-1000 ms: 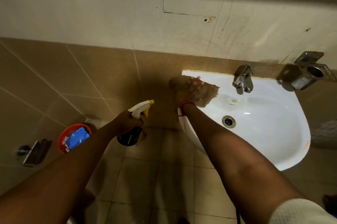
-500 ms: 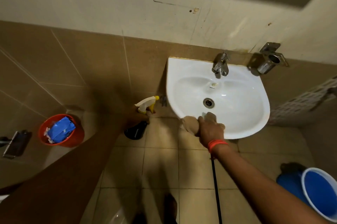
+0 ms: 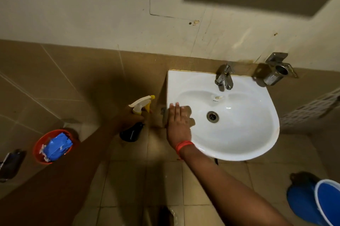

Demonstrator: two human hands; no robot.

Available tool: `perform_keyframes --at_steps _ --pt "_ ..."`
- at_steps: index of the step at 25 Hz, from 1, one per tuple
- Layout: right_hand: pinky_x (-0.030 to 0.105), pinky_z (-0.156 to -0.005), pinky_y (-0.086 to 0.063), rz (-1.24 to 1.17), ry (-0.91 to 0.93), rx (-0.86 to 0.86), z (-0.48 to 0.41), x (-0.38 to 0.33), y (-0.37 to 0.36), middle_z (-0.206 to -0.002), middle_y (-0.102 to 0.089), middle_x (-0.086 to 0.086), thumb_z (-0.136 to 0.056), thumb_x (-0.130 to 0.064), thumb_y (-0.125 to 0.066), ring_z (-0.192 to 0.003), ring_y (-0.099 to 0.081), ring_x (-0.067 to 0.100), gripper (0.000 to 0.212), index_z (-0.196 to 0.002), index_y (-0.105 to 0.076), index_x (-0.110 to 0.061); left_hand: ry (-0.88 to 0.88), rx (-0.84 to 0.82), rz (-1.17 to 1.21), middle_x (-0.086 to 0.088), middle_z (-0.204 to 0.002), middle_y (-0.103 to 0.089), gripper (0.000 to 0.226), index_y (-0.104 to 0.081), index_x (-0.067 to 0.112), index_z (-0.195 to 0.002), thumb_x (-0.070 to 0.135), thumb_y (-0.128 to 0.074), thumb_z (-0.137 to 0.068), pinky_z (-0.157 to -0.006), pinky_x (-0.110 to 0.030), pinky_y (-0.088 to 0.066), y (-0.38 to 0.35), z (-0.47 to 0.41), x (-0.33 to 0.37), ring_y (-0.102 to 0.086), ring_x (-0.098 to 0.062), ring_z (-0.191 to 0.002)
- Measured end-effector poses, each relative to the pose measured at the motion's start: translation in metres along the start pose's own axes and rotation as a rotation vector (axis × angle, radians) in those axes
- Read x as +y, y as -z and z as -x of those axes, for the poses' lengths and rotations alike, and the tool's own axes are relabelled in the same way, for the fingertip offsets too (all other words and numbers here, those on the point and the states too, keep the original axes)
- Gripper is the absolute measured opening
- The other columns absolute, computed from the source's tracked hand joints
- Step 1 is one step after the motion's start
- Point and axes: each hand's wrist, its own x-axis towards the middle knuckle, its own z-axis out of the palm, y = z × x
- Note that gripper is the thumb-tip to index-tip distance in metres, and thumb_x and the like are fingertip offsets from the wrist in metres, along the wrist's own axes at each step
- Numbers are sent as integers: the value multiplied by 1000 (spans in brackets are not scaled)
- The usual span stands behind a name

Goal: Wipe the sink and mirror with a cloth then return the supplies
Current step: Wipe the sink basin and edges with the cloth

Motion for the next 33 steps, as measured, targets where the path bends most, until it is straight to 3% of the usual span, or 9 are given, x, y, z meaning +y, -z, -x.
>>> perform_keyframes --at_steps 6,10,14,17,19,21,25,29,33 --pt "58 -121 -9 -69 -147 97 -148 -23 10 -162 -13 26 -102 -22 -34 -150 -11 47 60 -154 -20 5 37 50 57 4 -75 -67 31 -64 5 -93 -22 -65 -79 -74 -36 -51 -5 -39 -18 -64 -16 -76" --pt "51 -125 0 -29 -109 107 -192 3 34 -164 2 24 -103 -46 -23 -153 4 38 75 -156 -5 3 66 17 57 5 -65 -69 25 -66 4 -87 -19 -70 -78 -70 -31 -53 -12 -52 -28 -67 -12 -70" --pt "66 -118 2 68 -371 194 -173 92 49 -166 9 13 -97 -63 -14 -153 11 34 75 -159 -2 -23 18 13 89 4 -74 -72 50 -64 -5 -112 2 -76 -64 -74 -36 -56 -1 -48 -29 -70 -20 -79" --pt "72 -113 3 -8 -547 158 -173 96 55 -164 14 18 -93 -70 -15 -152 18 33 76 -157 0 -33 39 17 94 2 -82 -69 39 -64 -5 -106 -8 -75 -68 -64 -24 -58 1 -38 -30 -71 -7 -71" --pt "71 -114 7 -121 -515 151 -178 63 55 -163 12 24 -94 -68 -19 -151 18 38 77 -158 -2 -32 72 4 71 -2 -84 -65 34 -62 3 -100 -21 -69 -76 -59 -19 -57 0 -28 -33 -69 -9 -69" --pt "68 -116 10 -150 -307 73 -176 26 46 -163 10 24 -96 -62 -27 -151 13 43 73 -159 -6 -31 123 28 59 -8 -82 -66 34 -63 7 -97 -19 -70 -76 -68 -32 -59 5 -21 -47 -67 -22 -76" --pt "67 -117 -12 33 22 97 -111 -24 7 -165 -4 17 -99 -29 -41 -152 -3 42 69 -159 -11 -16 169 37 55 -13 -82 -67 35 -66 12 -88 -18 -73 -74 -79 -45 -55 2 4 -58 -67 -36 -84" --pt "51 -112 -39 -165 -230 121 -40 -16 -6 -157 -22 24 -91 -18 -60 -146 -24 44 75 -153 -20 -1 173 -30 26 -11 -77 -64 30 -62 12 -82 -17 -70 -78 -70 -35 -53 -24 32 -36 -63 -27 -76" --pt "52 -101 -46 13 -223 110 18 8 -4 -125 -59 20 -88 -19 -58 -127 -51 41 44 -128 -48 -3 170 -83 36 -6 -69 -69 26 -64 9 -79 -15 -71 -76 -78 -46 -57 -49 44 -19 -67 -30 -73"
